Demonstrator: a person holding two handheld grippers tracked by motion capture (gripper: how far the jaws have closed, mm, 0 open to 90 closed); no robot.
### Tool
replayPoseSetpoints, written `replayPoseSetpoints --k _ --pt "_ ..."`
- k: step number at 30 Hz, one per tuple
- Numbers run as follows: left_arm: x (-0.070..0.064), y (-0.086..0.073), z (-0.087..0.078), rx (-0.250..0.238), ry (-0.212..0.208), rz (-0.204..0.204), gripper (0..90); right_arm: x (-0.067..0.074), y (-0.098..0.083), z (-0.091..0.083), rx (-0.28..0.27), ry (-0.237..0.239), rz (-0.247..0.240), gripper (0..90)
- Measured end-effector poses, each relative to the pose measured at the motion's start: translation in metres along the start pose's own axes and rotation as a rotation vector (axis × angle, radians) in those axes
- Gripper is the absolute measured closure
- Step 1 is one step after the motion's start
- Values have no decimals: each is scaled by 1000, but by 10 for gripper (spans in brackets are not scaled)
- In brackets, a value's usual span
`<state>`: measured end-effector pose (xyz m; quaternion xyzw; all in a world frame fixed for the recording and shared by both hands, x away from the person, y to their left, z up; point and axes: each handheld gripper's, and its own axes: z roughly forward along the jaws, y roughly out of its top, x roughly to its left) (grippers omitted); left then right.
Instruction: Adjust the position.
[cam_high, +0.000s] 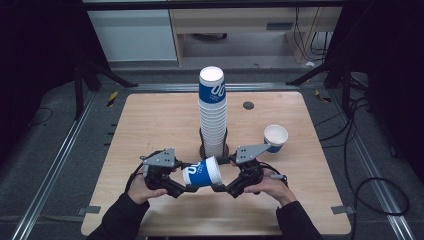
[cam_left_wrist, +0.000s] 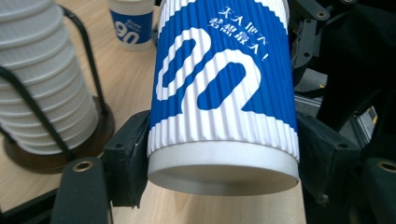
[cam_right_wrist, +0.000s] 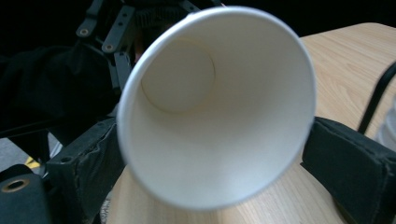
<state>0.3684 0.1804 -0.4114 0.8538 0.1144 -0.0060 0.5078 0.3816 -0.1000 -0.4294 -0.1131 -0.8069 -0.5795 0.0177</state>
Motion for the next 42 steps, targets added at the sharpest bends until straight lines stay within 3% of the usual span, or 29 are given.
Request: replayPoseSetpoints --k 6,13,18,21,28,32,35,42 --pt "-5 2 8 22 -15 25 271 2 -1 6 3 37 7 94" --pt "-5 1 10 37 -26 21 270 2 -3 7 9 63 16 131" --pt "-3 1 8 32 -19 9 254 2 -2 5 2 61 13 158" --pt "-2 0 6 40 1 9 230 3 -1 4 26 45 -9 159" --pt "3 -3 4 100 36 6 173 0 -1 -2 73 -25 -26 157" --pt "3 -5 12 179 56 26 163 0 -3 4 151 -75 -39 155" --pt "2 -8 19 232 62 45 162 1 -6 11 196 -75 -47 154" --pt "-4 -10 32 293 43 80 175 6 -8 25 251 -40 -51 153"
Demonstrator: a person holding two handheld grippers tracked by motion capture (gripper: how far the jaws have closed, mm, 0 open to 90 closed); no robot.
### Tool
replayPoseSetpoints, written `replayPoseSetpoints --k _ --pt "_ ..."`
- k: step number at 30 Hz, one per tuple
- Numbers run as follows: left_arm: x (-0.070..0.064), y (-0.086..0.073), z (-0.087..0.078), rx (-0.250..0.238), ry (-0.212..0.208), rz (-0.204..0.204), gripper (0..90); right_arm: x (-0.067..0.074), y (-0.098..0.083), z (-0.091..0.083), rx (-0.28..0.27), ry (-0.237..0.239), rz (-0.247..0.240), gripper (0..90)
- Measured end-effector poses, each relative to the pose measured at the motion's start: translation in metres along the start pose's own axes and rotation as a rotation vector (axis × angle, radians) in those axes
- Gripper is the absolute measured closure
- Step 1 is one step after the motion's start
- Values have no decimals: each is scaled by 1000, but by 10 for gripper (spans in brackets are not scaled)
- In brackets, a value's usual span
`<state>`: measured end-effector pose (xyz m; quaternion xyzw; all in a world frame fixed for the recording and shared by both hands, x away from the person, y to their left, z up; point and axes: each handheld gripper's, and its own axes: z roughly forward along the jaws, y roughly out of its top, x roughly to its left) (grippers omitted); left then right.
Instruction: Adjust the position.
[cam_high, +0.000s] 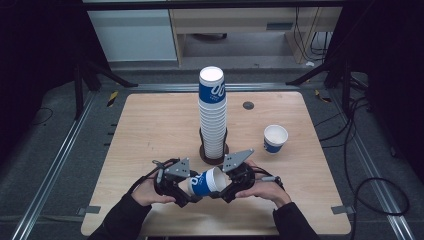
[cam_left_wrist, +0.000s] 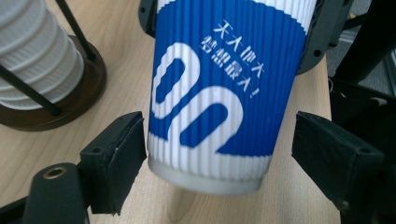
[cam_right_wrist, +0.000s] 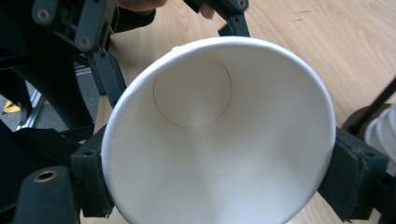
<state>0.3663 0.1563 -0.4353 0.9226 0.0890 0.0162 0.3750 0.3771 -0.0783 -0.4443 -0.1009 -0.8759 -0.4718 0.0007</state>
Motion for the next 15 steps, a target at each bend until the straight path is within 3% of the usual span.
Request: replayPoseSetpoints --k 9,15 --pt "-3 0 2 17 -5 19 264 3 2 1 -4 34 -4 151" --pt "-1 0 0 -14 -2 12 269 2 2 -1 -35 25 -3 129"
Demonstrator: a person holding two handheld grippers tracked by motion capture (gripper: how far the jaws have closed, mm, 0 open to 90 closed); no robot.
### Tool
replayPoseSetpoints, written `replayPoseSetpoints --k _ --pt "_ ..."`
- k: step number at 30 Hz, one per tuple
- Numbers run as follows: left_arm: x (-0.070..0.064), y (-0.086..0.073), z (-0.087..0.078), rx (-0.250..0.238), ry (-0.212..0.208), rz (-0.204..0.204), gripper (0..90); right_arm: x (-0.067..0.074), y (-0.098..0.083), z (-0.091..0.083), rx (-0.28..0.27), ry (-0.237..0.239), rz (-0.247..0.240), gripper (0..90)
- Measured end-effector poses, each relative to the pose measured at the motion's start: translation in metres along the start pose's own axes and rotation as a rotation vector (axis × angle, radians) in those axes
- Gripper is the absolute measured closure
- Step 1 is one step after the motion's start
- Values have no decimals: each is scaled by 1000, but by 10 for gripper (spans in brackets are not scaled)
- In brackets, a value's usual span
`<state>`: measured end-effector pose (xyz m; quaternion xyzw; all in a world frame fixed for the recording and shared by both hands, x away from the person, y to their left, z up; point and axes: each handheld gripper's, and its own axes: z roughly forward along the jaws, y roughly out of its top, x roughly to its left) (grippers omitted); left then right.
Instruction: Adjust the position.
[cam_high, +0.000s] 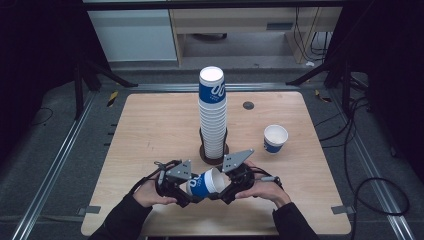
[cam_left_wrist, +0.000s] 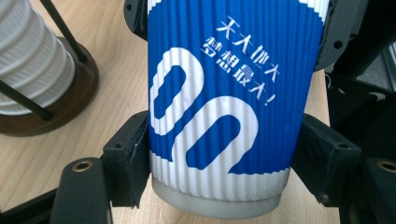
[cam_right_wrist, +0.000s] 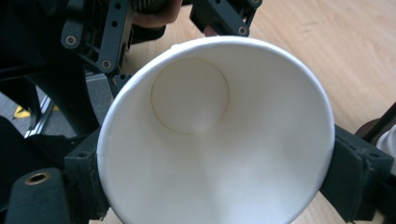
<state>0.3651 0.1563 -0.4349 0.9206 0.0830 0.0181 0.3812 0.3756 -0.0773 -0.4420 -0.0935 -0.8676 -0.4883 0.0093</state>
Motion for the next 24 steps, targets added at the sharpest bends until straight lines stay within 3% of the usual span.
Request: replayPoseSetpoints --k 5,9,15,19,24 --pt "3 -2 -4 -26 9 -17 270 -2 2 -6 -46 -29 13 80" --pt "9 -5 -10 -64 29 -54 269 -6 2 -17 -99 -47 32 76" --pt "16 -9 -23 -183 60 -115 268 -11 2 -29 -150 -99 66 76" --pt "16 -8 -28 -254 73 -134 268 -13 3 -33 -203 -92 93 76" --pt "10 -3 -28 -288 87 -122 269 -11 5 -33 -246 -64 100 81"
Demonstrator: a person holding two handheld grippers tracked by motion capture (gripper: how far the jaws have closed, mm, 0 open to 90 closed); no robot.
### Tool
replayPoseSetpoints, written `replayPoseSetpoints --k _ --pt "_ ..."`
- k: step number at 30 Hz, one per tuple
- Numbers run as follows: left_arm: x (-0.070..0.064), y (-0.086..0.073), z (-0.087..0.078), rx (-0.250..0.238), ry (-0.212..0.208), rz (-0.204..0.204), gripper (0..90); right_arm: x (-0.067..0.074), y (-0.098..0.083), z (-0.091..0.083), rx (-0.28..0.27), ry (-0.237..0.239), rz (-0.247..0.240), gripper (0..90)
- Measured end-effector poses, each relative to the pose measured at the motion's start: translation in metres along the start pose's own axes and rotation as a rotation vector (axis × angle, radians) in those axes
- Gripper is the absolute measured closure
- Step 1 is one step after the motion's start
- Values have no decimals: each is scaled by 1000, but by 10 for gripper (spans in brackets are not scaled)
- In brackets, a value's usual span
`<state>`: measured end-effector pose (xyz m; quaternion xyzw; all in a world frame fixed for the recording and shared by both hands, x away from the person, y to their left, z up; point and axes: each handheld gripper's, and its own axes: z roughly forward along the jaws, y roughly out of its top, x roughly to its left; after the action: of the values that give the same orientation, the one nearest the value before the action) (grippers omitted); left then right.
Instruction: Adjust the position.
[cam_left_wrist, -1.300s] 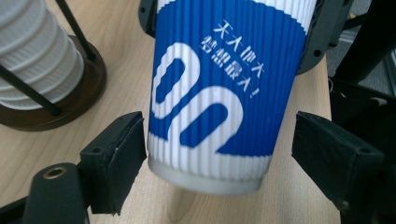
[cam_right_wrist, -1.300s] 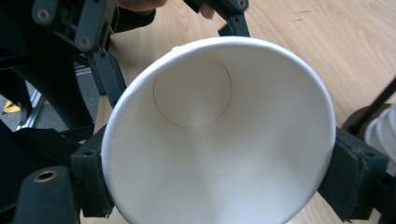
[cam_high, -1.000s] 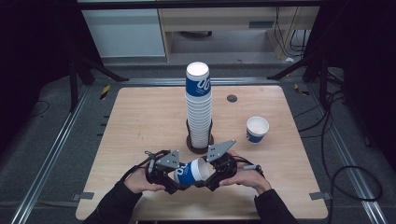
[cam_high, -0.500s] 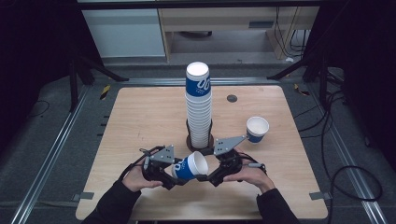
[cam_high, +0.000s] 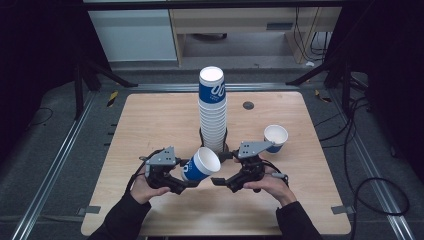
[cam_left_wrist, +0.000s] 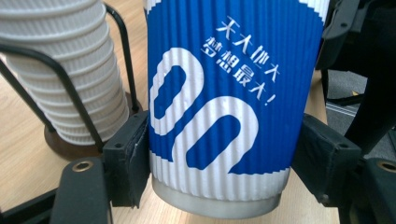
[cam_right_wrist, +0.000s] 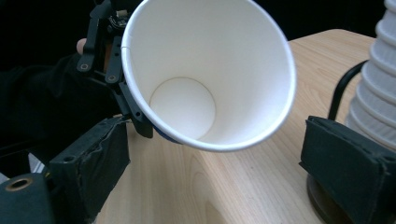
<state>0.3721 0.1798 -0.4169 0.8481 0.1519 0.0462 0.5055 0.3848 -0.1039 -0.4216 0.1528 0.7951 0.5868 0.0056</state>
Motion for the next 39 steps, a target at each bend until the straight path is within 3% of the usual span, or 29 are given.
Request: replayPoseSetpoints --k 12,25,32,39 --pt "-13 4 12 9 -18 35 268 4 0 11 -36 76 36 124" --pt "-15 2 17 10 -36 28 264 5 -2 14 -57 106 54 201" --pt "-12 0 17 42 -30 25 220 6 1 10 -62 73 20 208" --pt "-1 -5 10 56 6 -12 196 0 4 -11 -78 -19 16 207"
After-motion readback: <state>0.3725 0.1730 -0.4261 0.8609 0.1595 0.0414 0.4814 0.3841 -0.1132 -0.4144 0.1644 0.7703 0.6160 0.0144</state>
